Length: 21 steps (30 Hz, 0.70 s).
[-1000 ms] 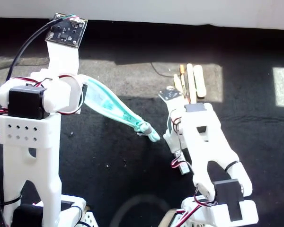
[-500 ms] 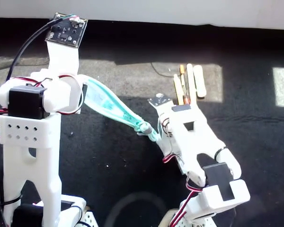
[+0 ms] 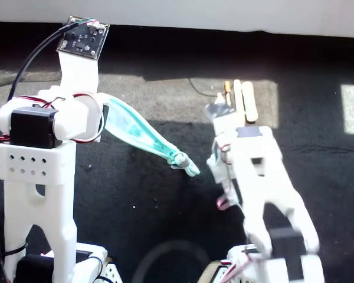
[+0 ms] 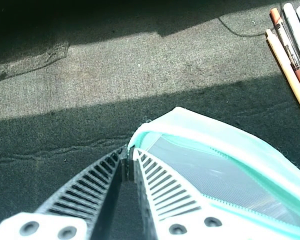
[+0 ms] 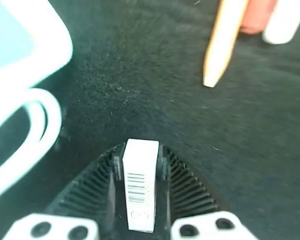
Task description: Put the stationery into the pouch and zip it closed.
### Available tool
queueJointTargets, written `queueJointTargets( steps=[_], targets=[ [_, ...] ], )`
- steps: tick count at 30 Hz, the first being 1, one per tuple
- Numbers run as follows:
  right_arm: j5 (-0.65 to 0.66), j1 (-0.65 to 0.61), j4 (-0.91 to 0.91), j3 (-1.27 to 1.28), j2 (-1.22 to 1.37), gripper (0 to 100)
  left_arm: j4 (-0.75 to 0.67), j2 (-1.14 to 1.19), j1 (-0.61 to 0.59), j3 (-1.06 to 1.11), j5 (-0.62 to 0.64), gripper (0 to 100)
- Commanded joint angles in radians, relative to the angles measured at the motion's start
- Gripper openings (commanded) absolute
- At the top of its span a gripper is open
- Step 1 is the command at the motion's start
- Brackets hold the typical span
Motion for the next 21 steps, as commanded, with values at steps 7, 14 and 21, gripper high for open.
queueJointTargets(
  steps=[7,14,21],
  targets=[
    [-0.253,0.016,-0.180,-0.367,-0.631,0.6,0.031,0.048,0.025,0.054,0.008,1],
    [-0.362,-0.282,-0.334,-0.515,-0.570,0.6,-0.051,0.050,0.027,0.054,0.014,1],
    [-0.362,-0.400,-0.340,-0.636,-0.372,0.6,-0.163,0.050,0.068,0.053,0.014,1]
  ],
)
